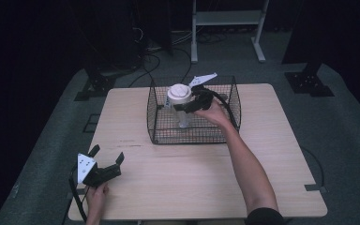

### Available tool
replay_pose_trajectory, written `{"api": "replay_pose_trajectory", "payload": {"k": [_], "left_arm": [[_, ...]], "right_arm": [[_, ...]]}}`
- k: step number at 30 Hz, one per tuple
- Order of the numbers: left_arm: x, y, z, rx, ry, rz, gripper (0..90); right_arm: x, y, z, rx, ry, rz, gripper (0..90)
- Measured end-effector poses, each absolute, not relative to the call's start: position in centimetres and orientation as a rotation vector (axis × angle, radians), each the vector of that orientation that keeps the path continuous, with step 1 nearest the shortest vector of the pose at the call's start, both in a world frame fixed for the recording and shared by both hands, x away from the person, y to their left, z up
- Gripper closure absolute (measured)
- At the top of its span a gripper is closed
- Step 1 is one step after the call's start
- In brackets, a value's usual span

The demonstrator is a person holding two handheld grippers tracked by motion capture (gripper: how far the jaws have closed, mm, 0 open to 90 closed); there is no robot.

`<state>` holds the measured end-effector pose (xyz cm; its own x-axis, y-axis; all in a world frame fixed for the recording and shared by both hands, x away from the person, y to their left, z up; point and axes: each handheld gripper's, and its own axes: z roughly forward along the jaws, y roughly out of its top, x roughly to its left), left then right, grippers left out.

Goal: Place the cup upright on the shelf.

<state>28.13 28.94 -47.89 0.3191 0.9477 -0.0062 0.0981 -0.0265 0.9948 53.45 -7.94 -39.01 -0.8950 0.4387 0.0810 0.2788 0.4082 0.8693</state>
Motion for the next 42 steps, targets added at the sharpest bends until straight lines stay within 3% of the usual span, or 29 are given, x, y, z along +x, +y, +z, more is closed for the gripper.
{"api": "replay_pose_trajectory", "payload": {"k": [42], "left_arm": [[28.2,28.8,-47.9,1.427,1.028,0.928,0.9]], "right_arm": [[52.0,-8.6,-38.8,0.56,2.526,1.404,11.4]]}}
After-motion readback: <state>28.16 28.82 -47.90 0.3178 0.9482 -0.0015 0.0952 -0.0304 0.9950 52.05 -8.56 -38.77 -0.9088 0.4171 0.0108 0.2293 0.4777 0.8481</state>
